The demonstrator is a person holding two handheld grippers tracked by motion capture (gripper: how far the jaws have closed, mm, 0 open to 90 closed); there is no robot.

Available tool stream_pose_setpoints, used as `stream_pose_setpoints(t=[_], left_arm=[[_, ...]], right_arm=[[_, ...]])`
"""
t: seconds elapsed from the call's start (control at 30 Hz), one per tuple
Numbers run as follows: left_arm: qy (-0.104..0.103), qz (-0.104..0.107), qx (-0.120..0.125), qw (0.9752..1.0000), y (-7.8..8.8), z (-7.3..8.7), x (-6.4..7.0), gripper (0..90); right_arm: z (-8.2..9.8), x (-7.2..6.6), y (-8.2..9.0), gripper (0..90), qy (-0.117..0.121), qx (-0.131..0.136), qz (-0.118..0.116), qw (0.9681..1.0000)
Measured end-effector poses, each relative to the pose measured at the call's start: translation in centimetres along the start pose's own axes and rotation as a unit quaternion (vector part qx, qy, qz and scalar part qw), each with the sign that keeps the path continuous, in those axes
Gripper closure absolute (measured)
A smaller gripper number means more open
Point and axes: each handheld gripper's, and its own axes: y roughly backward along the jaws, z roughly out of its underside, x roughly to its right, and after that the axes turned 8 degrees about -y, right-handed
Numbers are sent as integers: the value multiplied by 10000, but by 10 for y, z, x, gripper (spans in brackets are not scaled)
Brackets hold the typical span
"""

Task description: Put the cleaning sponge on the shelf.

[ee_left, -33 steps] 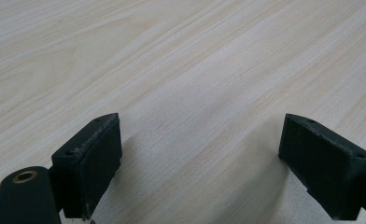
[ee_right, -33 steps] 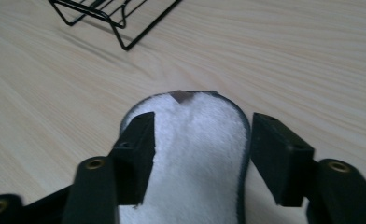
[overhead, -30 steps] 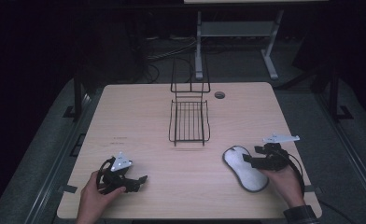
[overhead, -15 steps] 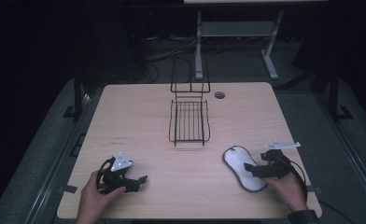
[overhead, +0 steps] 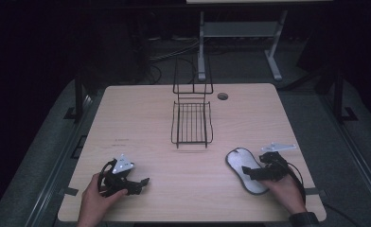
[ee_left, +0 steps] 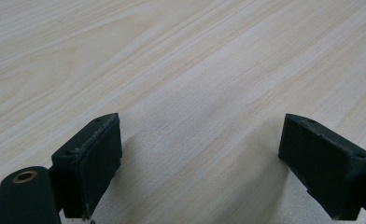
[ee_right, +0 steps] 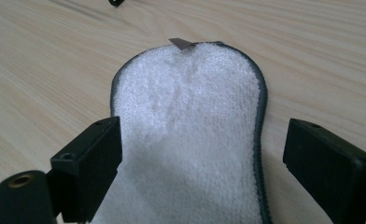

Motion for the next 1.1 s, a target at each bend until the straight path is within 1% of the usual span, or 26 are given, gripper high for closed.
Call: stream_pose_setpoints(t=[0.07, 0.2, 0.43, 0.73, 0.97, 1.0, 1.03, 1.1], left_arm=[[-1, 0, -1, 10000, 0, 0, 0, 124], [0, 1, 2, 10000, 0, 0, 0, 124], [0, 1, 3, 10000, 0, 0, 0, 124], [0, 1, 2, 10000, 0, 0, 0, 124], [-2, 0, 0, 10000, 0, 0, 0, 124], [-3, 0, -2, 10000, 0, 0, 0, 124], [-3, 0, -2, 10000, 0, 0, 0, 124], [-3, 0, -2, 10000, 0, 0, 0, 124]], right_arm=[[-1, -2, -4, 111, 76, -55, 1, 10000], [0, -4, -7, 112, 112, -109, 54, 9999], [1, -4, -9, 115, 128, -195, 51, 9997], [1, -9, -13, 118, 179, -301, 180, 9992], [2, -13, -12, 165, 202, -331, 239, 9990], [2, -13, -12, 188, 208, -332, 242, 9989], [2, -15, -10, 232, 227, -346, 210, 9989], [2, -15, -10, 250, 227, -350, 174, 9990]])
